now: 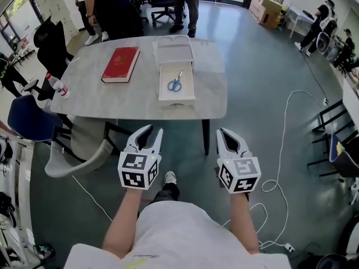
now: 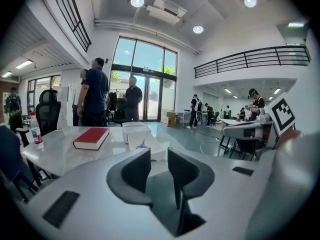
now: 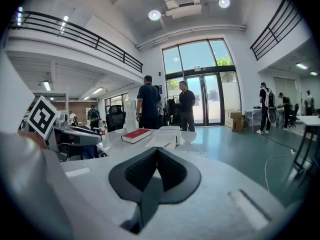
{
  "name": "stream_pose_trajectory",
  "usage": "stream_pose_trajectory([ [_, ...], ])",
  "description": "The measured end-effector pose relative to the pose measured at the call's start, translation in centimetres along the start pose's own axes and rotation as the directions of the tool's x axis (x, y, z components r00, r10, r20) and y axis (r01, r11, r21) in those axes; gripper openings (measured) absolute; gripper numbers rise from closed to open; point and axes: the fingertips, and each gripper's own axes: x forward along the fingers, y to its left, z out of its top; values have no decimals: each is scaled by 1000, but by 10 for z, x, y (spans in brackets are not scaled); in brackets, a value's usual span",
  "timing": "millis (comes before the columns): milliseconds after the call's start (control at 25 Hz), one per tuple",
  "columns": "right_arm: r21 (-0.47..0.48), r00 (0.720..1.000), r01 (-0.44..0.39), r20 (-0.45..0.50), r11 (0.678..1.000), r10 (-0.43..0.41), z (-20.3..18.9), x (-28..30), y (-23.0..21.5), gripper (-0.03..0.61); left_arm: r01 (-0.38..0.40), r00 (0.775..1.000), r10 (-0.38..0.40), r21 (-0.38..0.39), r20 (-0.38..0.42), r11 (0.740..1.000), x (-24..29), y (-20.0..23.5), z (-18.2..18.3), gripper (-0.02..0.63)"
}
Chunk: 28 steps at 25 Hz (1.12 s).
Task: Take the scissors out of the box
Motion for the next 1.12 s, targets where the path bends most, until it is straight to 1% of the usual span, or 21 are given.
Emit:
stream_pose_trajectory([
  [440, -16, 999, 39, -27, 999, -40, 38, 80, -9, 6, 59, 998, -59, -27, -21, 998, 66, 54, 31, 110],
  [680, -20, 997, 72, -30, 997, -73, 51, 116, -15, 6, 103, 994, -103, -21, -30, 994, 101, 75, 41, 115],
  [880, -10, 995, 92, -28, 996, -92, 59, 143, -18, 6, 138, 989, -139, -12, -56, 990, 125, 89, 44, 121],
  [1120, -1, 993, 113, -32, 994, -113, 63, 163, -27, 6, 160, 983, -159, -2, -87, 987, 150, 97, 43, 123],
])
